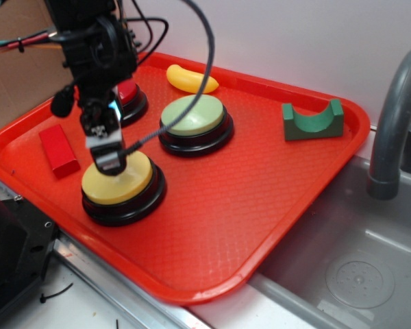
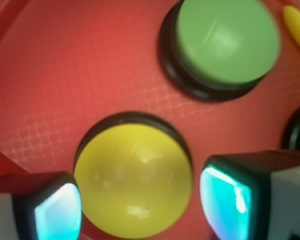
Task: Push the yellow button.
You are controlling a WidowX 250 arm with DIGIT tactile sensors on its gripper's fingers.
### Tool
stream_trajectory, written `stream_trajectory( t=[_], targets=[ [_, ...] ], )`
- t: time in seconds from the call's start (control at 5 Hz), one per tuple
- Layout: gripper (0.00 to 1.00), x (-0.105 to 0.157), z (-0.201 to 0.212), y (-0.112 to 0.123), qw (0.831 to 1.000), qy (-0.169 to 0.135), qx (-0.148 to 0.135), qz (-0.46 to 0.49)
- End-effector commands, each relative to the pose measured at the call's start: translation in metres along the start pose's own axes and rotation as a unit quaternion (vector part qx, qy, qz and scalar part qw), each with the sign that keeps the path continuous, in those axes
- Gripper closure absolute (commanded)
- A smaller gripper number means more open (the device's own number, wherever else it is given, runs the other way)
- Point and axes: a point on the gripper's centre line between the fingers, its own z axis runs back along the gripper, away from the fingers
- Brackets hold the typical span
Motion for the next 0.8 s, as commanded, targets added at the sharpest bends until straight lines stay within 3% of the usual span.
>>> stream_trajectory(
  t=[0.0,0.4,0.6],
  targets=[
    [0.0,0.007,-0.023,-0.008,0.999,0.021,-0.008,-0.025],
    [0.0,0.008,-0.016,-0.007,0.999,0.044,0.002,-0.029],
    [0.0,0.006,0.007,-0.002,1.0,0.024,0.006,-0.014]
  ],
)
